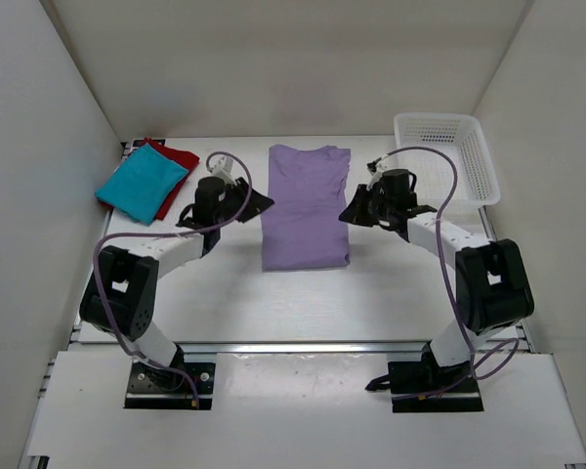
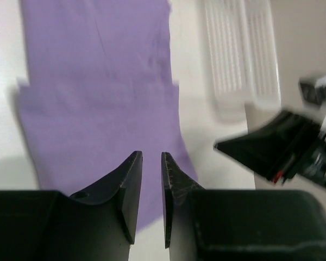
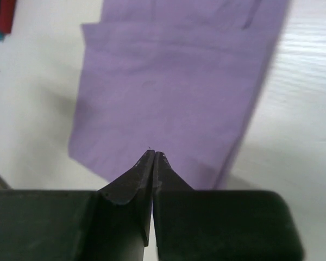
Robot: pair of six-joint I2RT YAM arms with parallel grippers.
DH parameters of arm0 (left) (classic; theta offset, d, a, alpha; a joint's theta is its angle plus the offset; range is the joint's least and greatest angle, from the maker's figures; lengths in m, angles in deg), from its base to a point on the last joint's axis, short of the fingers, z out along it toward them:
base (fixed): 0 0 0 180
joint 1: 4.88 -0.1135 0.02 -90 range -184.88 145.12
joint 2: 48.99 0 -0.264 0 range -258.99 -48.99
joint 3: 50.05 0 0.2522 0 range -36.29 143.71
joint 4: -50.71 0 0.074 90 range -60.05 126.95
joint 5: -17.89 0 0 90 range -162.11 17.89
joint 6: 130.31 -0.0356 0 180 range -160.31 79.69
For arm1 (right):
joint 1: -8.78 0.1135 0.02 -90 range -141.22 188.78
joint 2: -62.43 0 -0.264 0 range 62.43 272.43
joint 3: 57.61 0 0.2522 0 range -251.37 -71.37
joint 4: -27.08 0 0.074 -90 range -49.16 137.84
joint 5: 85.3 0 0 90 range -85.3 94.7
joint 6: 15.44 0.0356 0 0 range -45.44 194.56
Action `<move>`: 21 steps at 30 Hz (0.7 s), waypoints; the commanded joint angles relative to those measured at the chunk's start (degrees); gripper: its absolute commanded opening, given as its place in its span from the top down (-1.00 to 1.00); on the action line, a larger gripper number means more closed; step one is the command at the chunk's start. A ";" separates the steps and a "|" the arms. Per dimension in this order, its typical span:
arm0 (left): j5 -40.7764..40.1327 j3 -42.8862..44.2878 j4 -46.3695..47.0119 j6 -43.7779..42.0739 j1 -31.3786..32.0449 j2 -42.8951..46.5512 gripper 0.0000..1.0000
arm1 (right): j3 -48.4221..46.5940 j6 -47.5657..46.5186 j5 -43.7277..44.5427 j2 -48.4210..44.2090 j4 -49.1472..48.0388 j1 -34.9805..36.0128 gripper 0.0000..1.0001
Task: Fold and stack the t-shirts
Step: Fold the folded rectangular tshirt in 1/3 of the way, then grab one side of the 2/3 rectangular tshirt with both arms
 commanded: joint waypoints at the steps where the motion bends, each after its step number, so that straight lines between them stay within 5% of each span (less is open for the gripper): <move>1: 0.07 -9.58 3.94 2.35 4.98 4.47 0.37 | 1.71 -0.58 -1.56 -1.04 -5.04 3.31 0.99; 8: 0.85 -18.49 9.75 2.81 10.61 0.80 0.44 | 6.96 -0.94 1.75 -2.85 -4.59 10.08 1.00; 21: 1.99 -24.73 11.50 2.45 7.45 -0.27 0.45 | 28.06 2.31 1.07 -4.36 -16.02 5.69 1.00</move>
